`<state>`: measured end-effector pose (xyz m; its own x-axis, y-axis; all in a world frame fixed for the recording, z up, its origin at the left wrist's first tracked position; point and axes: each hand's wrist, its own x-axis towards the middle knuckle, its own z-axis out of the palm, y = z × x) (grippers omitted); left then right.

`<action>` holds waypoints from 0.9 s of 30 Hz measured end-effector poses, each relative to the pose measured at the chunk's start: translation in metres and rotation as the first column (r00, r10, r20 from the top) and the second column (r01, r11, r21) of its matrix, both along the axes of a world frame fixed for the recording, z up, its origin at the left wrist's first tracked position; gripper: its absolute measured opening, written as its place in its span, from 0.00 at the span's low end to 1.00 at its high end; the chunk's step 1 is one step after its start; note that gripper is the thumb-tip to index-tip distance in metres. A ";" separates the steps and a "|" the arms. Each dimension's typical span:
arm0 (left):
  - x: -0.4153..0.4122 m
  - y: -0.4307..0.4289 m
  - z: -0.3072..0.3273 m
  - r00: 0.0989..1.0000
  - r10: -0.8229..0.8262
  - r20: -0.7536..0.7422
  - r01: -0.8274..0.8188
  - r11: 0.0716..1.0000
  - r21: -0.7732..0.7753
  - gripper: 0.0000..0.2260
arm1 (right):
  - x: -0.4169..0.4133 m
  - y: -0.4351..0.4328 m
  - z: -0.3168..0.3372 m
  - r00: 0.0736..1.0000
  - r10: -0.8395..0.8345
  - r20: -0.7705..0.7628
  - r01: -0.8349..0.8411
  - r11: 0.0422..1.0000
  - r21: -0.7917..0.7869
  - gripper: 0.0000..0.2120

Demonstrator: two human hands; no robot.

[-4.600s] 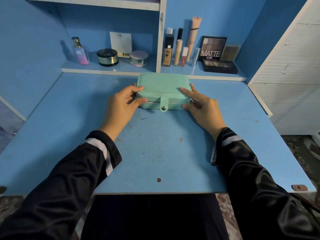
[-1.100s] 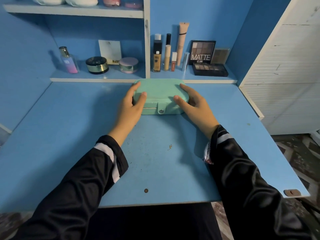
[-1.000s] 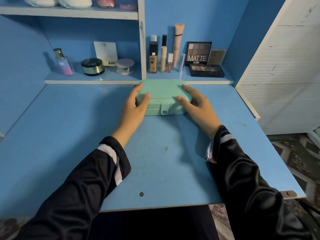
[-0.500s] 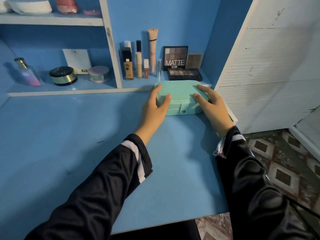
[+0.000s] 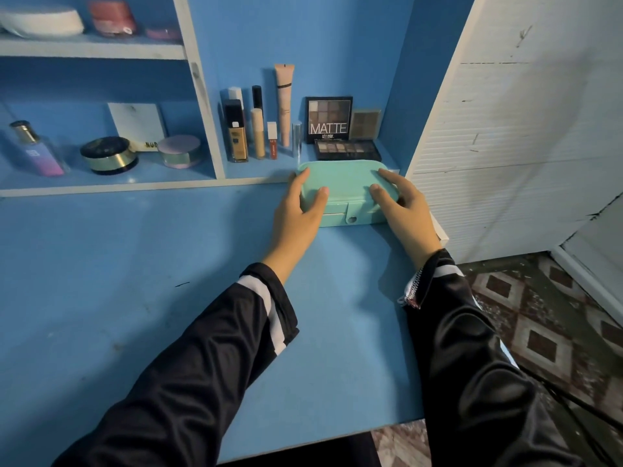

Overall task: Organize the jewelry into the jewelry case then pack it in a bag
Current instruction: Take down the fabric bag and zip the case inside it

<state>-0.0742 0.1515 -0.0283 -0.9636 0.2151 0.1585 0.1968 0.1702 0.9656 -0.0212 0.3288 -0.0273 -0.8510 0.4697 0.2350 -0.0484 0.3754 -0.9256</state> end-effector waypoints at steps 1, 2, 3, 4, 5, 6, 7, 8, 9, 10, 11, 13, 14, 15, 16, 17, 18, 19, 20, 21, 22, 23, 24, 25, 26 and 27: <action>0.001 0.000 0.000 1.000 -0.005 0.001 0.005 1.000 0.002 0.23 | 0.000 -0.001 0.000 1.000 -0.015 -0.003 0.015 1.000 0.020 0.17; 0.001 -0.001 0.000 1.000 -0.010 0.000 0.010 1.000 0.003 0.22 | 0.001 -0.003 0.001 0.999 -0.031 -0.006 0.031 0.998 0.049 0.17; 0.001 -0.002 0.000 1.000 -0.016 -0.002 0.016 1.000 0.005 0.22 | 0.001 -0.005 0.002 0.999 -0.052 -0.011 0.053 0.995 0.088 0.17; 0.002 -0.003 0.001 1.000 -0.018 -0.010 0.019 1.000 0.006 0.21 | 0.002 -0.006 0.002 0.997 -0.080 -0.021 0.082 0.988 0.129 0.17; 0.002 -0.005 0.001 1.000 -0.018 -0.025 0.018 1.000 0.004 0.20 | 0.002 -0.008 0.003 0.993 -0.112 -0.039 0.116 0.980 0.163 0.17; 0.002 -0.008 0.002 0.999 -0.015 -0.049 0.015 1.000 0.000 0.19 | 0.003 -0.010 0.003 0.988 -0.142 -0.066 0.152 0.972 0.182 0.17; 0.001 -0.011 0.003 0.997 -0.009 -0.079 0.009 1.000 -0.002 0.19 | 0.003 -0.012 0.004 0.981 -0.170 -0.099 0.186 0.965 0.187 0.17; 0.000 -0.015 0.004 0.993 0.003 -0.118 -0.002 1.000 0.001 0.18 | 0.003 -0.016 0.006 0.972 -0.192 -0.133 0.215 0.958 0.189 0.18; -0.001 -0.020 0.006 0.987 0.018 -0.160 -0.017 1.000 0.009 0.18 | 0.002 -0.020 0.009 0.964 -0.205 -0.170 0.238 0.951 0.200 0.18; -0.003 -0.025 0.009 0.978 0.035 -0.208 -0.032 0.999 0.019 0.17 | 0.001 -0.025 0.013 0.957 -0.203 -0.210 0.249 0.941 0.228 0.18; -0.005 -0.031 0.013 0.964 0.055 -0.261 -0.050 0.998 0.025 0.17 | 0.000 -0.032 0.018 0.951 -0.185 -0.248 0.251 0.931 0.266 0.18; -0.010 -0.043 0.026 0.918 0.103 -0.384 -0.094 0.995 0.041 0.16 | -0.006 -0.047 0.031 0.943 -0.124 -0.308 0.228 0.915 0.332 0.18; -0.013 -0.050 0.034 0.888 0.131 -0.441 -0.115 0.991 0.062 0.15 | -0.010 -0.056 0.039 0.939 -0.093 -0.331 0.213 0.913 0.349 0.18; -0.017 -0.057 0.044 0.858 0.160 -0.488 -0.132 0.987 0.091 0.14 | -0.015 -0.065 0.048 0.933 -0.063 -0.353 0.199 0.911 0.362 0.17; -0.021 -0.064 0.055 0.829 0.185 -0.528 -0.145 0.983 0.116 0.14 | -0.021 -0.075 0.058 0.927 -0.032 -0.374 0.183 0.908 0.377 0.17; -0.024 -0.072 0.067 0.800 0.208 -0.562 -0.160 0.978 0.135 0.14 | -0.026 -0.086 0.069 0.921 0.002 -0.389 0.165 0.904 0.395 0.17; -0.028 -0.081 0.080 0.770 0.229 -0.596 -0.176 0.973 0.146 0.14 | -0.032 -0.097 0.081 0.915 0.041 -0.402 0.141 0.900 0.413 0.17; -0.031 -0.090 0.093 0.738 0.244 -0.629 -0.191 0.970 0.153 0.14 | -0.038 -0.108 0.094 0.909 0.082 -0.409 0.113 0.896 0.430 0.18; -0.034 -0.099 0.107 0.705 0.251 -0.663 -0.199 0.968 0.155 0.14 | -0.043 -0.120 0.108 0.903 0.119 -0.413 0.085 0.892 0.444 0.18; -0.037 -0.109 0.120 0.671 0.254 -0.697 -0.207 0.966 0.152 0.14 | -0.049 -0.131 0.122 0.896 0.150 -0.419 0.063 0.889 0.453 0.19; -0.040 -0.120 0.134 0.626 0.257 -0.736 -0.222 0.964 0.148 0.14 | -0.055 -0.142 0.136 0.885 0.179 -0.430 0.045 0.885 0.463 0.19; -0.043 -0.131 0.148 0.577 0.265 -0.772 -0.240 0.959 0.149 0.13 | -0.061 -0.154 0.150 0.871 0.207 -0.446 0.032 0.881 0.472 0.20; -0.046 -0.142 0.162 0.538 0.274 -0.798 -0.254 0.955 0.156 0.13 | -0.066 -0.165 0.163 0.857 0.230 -0.462 0.020 0.879 0.476 0.21; -0.049 -0.154 0.175 0.514 0.286 -0.809 -0.265 0.950 0.168 0.13 | -0.072 -0.176 0.177 0.841 0.249 -0.480 0.011 0.880 0.475 0.21; -0.053 -0.167 0.188 0.493 0.297 -0.818 -0.280 0.944 0.174 0.14 | -0.077 -0.187 0.190 0.823 0.262 -0.504 0.009 0.880 0.474 0.21; -0.057 -0.179 0.200 0.463 0.307 -0.832 -0.303 0.936 0.177 0.14 | -0.082 -0.196 0.203 0.801 0.270 -0.534 0.016 0.882 0.471 0.22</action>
<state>-0.1315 -0.0270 0.1721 -0.3791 -0.0676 0.9229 0.8440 0.3836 0.3748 -0.1032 0.1324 0.1759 -0.5335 0.0935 0.8407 -0.5866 0.6751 -0.4473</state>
